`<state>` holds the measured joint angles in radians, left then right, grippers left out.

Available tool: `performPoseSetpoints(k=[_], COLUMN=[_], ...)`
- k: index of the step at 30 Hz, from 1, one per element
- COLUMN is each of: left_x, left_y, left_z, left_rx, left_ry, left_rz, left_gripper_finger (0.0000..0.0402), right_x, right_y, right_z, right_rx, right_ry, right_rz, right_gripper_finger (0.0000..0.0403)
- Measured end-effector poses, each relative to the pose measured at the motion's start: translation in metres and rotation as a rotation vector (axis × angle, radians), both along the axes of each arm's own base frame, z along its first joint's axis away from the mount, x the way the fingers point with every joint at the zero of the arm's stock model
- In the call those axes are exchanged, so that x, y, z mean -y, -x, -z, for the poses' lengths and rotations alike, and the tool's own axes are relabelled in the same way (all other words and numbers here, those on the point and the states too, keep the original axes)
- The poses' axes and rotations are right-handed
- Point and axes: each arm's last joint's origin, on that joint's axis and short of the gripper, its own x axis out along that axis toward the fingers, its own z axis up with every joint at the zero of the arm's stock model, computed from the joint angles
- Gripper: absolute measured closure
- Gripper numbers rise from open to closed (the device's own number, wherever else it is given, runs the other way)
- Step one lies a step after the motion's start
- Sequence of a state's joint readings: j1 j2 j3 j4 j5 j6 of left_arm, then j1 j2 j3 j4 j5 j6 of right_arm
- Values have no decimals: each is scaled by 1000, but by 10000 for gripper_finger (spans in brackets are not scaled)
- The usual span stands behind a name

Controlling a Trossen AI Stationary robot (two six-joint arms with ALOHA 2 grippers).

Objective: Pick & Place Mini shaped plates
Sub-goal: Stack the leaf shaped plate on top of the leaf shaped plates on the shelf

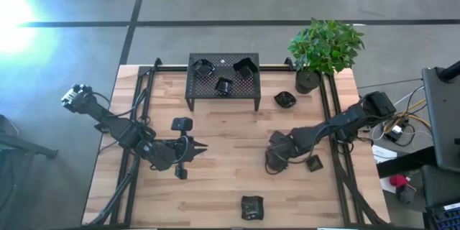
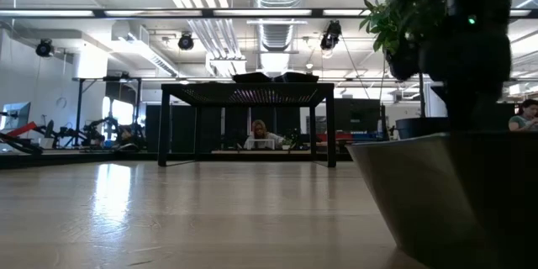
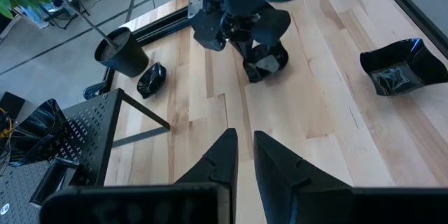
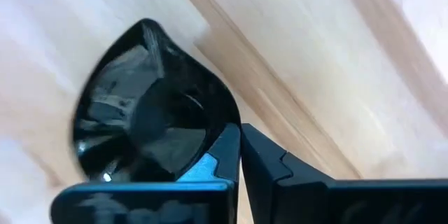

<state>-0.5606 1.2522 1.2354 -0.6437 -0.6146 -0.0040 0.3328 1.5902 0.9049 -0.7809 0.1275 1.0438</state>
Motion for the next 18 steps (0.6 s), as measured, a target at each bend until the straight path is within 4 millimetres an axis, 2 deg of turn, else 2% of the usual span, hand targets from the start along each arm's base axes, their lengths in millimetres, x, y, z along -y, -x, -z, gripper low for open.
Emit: performPoseSetpoints(k=[11, 18], left_x=[0, 0], left_y=[0, 0], left_z=[0, 0], left_rx=[0, 0], left_ry=[1, 4], left_rz=[-1, -2], left_gripper_finger=[358, 358], right_x=[-7, -3], right_y=[-32, -49], right_z=[-45, -62], right_rx=[192, 287], right_ry=[93, 171], right_rz=[-111, -131], right_gripper_finger=[396, 395])
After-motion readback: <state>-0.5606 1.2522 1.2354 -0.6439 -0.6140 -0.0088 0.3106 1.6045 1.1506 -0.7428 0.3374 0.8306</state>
